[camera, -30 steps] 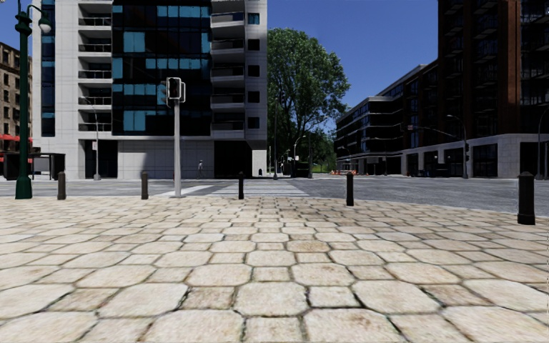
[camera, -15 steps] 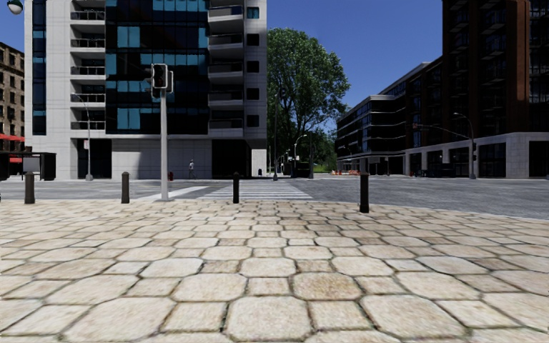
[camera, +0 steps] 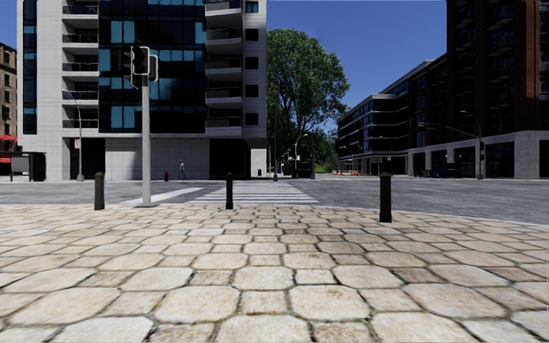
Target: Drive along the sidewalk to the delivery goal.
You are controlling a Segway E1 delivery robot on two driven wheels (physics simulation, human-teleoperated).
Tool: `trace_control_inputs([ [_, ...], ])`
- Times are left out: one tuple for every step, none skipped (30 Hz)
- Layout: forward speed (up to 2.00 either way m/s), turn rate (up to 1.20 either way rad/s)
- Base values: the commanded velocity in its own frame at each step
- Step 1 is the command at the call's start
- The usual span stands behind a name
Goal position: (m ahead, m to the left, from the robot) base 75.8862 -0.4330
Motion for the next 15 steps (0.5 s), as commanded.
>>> trace_control_inputs([
  [2.00,0.00],
  [2.00,0.00],
  [2.00,0.00],
  [2.00,0.00],
  [2.00,0.00],
  [2.00,0.00],
  [2.00,0.00],
  [2.00,0.00],
  [2.00,0.00],
  [2.00,0.00],
  [2.00,0.00],
  [2.00,0.00],
  [2.00,0.00],
  [2.00,0.00],
  [2.00,0.00],
])
